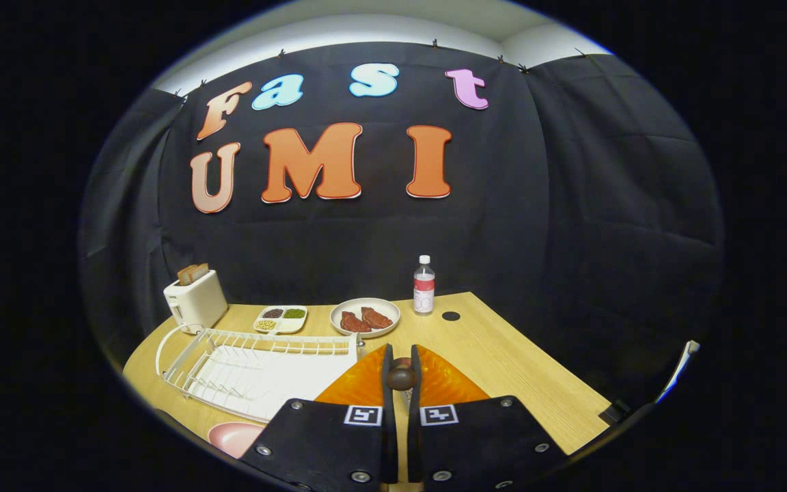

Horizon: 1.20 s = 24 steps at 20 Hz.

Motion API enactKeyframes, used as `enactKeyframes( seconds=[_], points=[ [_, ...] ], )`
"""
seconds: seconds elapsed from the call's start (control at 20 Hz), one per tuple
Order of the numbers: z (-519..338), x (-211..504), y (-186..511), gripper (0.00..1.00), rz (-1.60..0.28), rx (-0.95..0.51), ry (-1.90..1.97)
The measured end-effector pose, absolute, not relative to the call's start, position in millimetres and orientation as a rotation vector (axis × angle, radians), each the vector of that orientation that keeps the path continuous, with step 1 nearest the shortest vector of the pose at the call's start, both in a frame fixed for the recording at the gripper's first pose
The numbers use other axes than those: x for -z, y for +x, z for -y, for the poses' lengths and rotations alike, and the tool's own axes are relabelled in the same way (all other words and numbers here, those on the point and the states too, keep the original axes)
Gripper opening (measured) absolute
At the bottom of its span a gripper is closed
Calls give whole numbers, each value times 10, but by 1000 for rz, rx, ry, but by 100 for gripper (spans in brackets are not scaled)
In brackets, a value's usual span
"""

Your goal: Take the plate from the dish rack, then take the spoon from the basket and place it into the plate.

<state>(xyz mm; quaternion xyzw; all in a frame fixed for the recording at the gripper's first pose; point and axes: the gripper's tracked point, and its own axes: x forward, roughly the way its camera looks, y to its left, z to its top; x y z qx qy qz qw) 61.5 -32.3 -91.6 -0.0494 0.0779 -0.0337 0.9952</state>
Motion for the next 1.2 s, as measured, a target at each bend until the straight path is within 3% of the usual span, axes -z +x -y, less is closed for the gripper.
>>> enactKeyframes(
  seconds=[0.45,1.2],
  points=[
    [-465,1045,29,6,-162,-4,-82],
    [-1363,1952,-528,6,-263,-145,-83]
  ],
)
